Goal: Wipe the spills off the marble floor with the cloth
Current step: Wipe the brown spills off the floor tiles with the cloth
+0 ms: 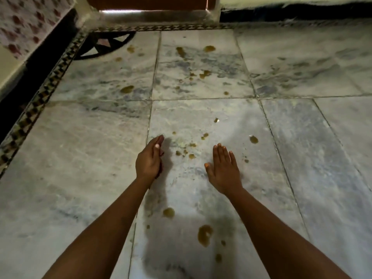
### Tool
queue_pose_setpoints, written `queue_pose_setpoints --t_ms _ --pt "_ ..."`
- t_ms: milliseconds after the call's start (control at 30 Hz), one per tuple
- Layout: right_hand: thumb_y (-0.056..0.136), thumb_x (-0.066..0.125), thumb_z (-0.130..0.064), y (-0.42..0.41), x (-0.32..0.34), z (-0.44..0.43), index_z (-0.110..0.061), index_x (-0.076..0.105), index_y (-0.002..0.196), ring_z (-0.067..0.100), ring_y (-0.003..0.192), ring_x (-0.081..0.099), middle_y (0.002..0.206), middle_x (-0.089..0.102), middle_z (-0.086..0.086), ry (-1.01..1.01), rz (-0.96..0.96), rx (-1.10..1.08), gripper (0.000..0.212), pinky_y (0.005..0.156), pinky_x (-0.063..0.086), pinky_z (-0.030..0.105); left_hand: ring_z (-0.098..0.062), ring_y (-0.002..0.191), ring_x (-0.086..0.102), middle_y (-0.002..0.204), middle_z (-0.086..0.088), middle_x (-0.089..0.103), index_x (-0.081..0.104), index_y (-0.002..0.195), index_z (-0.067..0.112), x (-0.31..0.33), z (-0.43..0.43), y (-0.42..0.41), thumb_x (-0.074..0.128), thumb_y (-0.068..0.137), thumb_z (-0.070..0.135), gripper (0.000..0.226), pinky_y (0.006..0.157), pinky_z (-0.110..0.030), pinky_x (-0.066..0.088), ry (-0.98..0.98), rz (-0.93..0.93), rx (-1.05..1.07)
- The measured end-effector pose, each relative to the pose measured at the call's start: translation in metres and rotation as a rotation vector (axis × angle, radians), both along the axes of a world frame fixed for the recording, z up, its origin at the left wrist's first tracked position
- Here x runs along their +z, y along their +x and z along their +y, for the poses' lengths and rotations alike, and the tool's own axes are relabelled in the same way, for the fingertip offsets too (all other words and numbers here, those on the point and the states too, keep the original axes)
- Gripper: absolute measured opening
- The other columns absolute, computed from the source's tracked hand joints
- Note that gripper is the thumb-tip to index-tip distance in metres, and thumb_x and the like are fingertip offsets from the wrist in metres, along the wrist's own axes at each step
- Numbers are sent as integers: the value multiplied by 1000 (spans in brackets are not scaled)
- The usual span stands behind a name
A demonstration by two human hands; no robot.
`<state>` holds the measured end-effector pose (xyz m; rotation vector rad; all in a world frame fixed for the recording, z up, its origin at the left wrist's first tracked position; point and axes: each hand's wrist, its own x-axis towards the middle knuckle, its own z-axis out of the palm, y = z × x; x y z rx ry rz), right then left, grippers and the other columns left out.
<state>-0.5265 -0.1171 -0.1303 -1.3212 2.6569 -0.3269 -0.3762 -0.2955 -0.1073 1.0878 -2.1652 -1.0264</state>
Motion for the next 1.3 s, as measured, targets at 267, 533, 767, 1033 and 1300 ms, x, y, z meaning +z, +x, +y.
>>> queue_pose_setpoints --t_ms 267,533,767,1033,1300 --pt "89 16 -50 -18 -41 -30 -6 12 149 23 146 7 156 5 10 -69 0 -130 75 116 -4 31 -21 143 21 155 -1 27 34 145 27 -53 -61 -70 20 97 43 53 114 -37 17 -274 -431 -101" --pt "90 26 -48 -18 -33 -33 -6 18 149 23 145 13 156 16 14 -31 -12 -160 73 118 6 35 -18 146 1 159 2 8 13 150 31 -50 -79 -135 12 97 46 54 116 -41 -5 -394 -618 -308" --pt "90 25 -48 -19 -31 -33 -6 15 149 22 146 8 157 12 12 -1 -58 -165 73 118 6 36 -20 146 9 158 0 13 13 150 32 -52 -97 -96 14 94 40 57 115 -40 -2 -521 -668 -473" --pt "90 28 -47 -20 -28 -35 -6 19 149 23 145 11 156 15 13 9 -76 -176 72 117 8 38 -22 146 11 157 -3 19 21 149 27 -46 -86 -197 15 92 37 58 115 -37 -4 -481 -624 -491" --pt "90 30 -46 -19 -30 -34 -5 20 148 23 145 10 156 16 14 -10 -83 -170 72 116 11 40 -23 145 13 156 0 22 24 148 30 -49 -97 -201 23 96 33 53 115 -41 3 -512 -601 -495"
